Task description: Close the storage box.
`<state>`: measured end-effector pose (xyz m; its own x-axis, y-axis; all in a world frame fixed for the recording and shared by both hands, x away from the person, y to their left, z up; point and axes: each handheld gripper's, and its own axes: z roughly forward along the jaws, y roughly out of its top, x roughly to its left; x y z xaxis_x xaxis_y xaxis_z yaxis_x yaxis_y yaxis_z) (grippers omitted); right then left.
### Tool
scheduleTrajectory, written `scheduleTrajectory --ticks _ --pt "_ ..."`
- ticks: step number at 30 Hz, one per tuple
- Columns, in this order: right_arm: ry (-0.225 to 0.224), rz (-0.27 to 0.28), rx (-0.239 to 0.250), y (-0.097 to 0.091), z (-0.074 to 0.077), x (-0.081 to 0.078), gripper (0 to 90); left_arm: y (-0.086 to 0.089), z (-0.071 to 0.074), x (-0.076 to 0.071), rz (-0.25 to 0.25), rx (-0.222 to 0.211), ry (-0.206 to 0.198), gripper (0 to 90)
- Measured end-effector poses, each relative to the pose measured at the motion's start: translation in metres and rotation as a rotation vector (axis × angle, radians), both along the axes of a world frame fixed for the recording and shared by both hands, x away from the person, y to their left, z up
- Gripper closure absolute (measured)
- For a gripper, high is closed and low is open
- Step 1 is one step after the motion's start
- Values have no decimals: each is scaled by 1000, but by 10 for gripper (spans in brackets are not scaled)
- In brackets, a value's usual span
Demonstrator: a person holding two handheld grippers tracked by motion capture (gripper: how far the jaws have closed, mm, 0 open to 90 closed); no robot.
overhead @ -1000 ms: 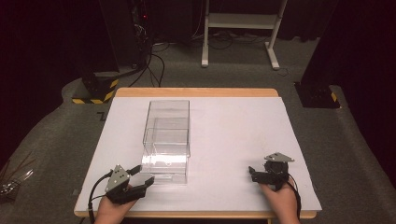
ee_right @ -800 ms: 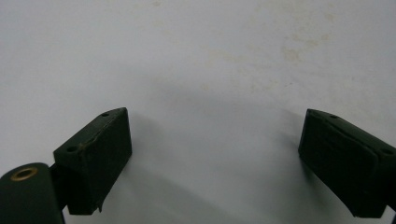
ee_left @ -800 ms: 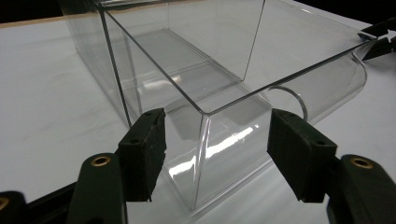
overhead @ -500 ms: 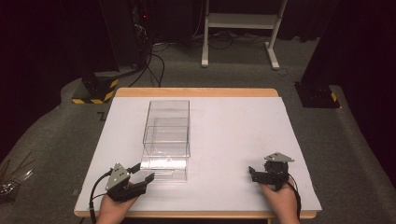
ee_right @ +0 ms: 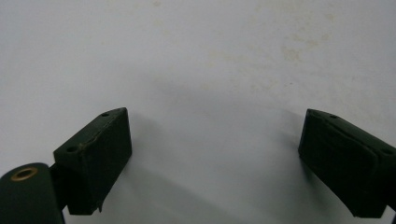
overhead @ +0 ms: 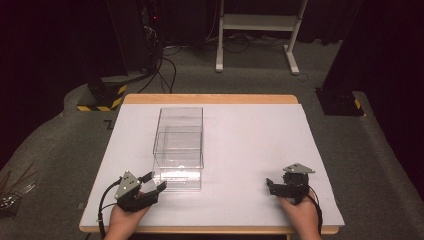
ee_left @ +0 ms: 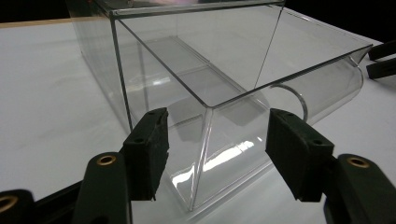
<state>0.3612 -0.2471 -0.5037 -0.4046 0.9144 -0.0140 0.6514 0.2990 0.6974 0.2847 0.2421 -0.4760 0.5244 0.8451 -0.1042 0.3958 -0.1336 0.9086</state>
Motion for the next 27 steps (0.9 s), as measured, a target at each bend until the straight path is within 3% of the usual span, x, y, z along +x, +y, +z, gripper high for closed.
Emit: scheduleTrajectory --ticks 22,25,27 --pt "-1 1 0 0 0 0 93 -4 5 28 27 22 26 393" --pt "0 0 0 0 0 0 93 -5 4 32 62 30 18 383" --pt "-1 0 0 0 0 0 94 -5 4 34 89 32 16 316"
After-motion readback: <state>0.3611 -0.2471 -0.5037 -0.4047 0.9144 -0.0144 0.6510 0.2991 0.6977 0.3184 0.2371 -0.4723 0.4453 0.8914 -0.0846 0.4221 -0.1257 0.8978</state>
